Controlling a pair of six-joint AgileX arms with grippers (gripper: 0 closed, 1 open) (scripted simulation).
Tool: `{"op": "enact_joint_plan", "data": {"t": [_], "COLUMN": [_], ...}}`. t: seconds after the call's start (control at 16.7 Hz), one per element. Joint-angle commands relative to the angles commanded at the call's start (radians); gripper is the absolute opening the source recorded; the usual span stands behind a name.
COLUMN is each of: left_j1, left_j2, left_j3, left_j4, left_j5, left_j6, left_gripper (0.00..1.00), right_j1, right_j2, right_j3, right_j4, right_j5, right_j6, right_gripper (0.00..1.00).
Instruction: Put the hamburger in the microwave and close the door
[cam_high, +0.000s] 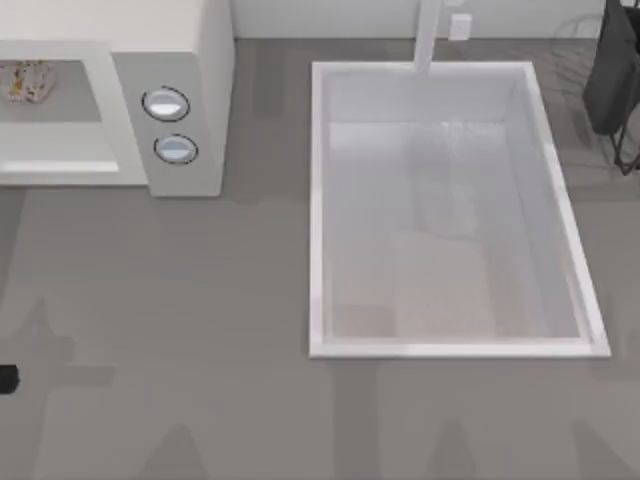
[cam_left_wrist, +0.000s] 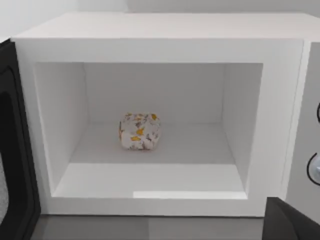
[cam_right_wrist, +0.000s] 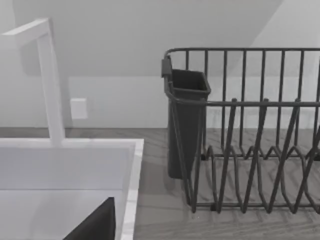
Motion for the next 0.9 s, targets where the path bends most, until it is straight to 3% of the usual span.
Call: {"op": "enact_joint_plan", "data": {"t": [0.36, 0.9], "left_j1": [0.009, -0.070], "left_j2": [-0.005, 0.051], "left_j3": [0.001, -0.068], "left_j4": [0.000, 0.125], "left_j5": [0.010, -0.070], "left_j6": [0.000, 0.001], "left_gripper": [0.00, 0.00], "right_j1": [0.000, 0.000], "right_j2": [0.000, 0.000], "right_j3": [0.000, 0.000], "right_j4": [0.000, 0.000], "right_j5": [0.000, 0.000], "right_j6": [0.000, 0.000], "right_gripper": [1.00, 1.00]}}
